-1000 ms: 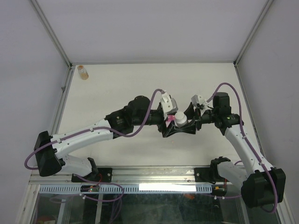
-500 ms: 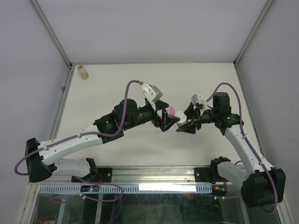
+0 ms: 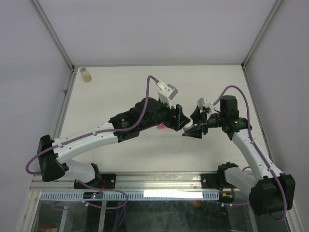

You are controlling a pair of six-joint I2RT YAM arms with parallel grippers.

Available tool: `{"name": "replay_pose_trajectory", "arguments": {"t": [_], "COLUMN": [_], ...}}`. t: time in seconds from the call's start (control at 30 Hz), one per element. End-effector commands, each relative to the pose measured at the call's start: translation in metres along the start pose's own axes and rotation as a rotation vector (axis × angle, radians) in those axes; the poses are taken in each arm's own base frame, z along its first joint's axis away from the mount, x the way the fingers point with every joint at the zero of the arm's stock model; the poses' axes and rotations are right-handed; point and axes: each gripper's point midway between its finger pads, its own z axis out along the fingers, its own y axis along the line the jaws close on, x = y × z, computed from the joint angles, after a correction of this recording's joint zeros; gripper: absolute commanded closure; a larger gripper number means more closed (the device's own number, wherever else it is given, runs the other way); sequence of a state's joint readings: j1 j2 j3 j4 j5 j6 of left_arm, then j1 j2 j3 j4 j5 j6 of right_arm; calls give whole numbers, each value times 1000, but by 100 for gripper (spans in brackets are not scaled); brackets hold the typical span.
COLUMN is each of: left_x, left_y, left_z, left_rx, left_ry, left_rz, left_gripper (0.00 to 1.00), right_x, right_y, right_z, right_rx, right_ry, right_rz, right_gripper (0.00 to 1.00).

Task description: Sort the pills into containers

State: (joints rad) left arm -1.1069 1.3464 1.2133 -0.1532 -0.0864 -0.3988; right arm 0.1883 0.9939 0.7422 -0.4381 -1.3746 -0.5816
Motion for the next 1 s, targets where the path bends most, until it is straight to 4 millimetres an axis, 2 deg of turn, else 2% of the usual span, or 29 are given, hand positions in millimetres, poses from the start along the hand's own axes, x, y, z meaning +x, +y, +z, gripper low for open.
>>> {"name": "replay_pose_trajectory", "arguments": {"t": [0.0, 0.2, 0.33, 0.43, 0.57, 0.6, 0.63, 0.73, 0.87, 0.9, 0.97], "left_x": [-17, -9, -5, -2, 3, 4, 5, 6, 6, 6, 6], "left_y": [-18, -25, -26, -28, -29, -27, -24, -14, -3, 1, 13], "left_z": [0, 4, 5, 6, 5, 6, 6, 5, 3, 2, 0], "left_rx": [37, 70, 79, 95, 121, 113, 103, 78, 43, 31, -5], "left_ry": [-18, 20, 40, 53, 71, 71, 70, 66, 58, 55, 48], "left_rz": [-21, -19, -13, -1, 36, 43, 46, 42, 39, 40, 38], "left_gripper": [34, 41, 52, 67, 99, 100, 100, 100, 100, 100, 100], "right_x": [-16, -15, -15, -15, -16, -16, -15, -14, -13, -12, -12], "right_y": [-4, -4, -4, -4, -4, -4, -4, -5, -6, -6, -6], "right_z": [-1, -1, -1, -1, -1, -1, -1, -2, -1, -1, -1], "right_rx": [4, 4, 6, 5, 6, 7, 7, 15, 21, 22, 25], "right_ry": [-17, -17, -16, -16, -16, -16, -16, -16, -16, -15, -13], "right_rz": [-71, -68, -70, -71, -72, -73, -72, -55, -46, -44, -43], "right_gripper": [100, 100, 100, 100, 100, 100, 96, 55, 11, 2, 1]}}
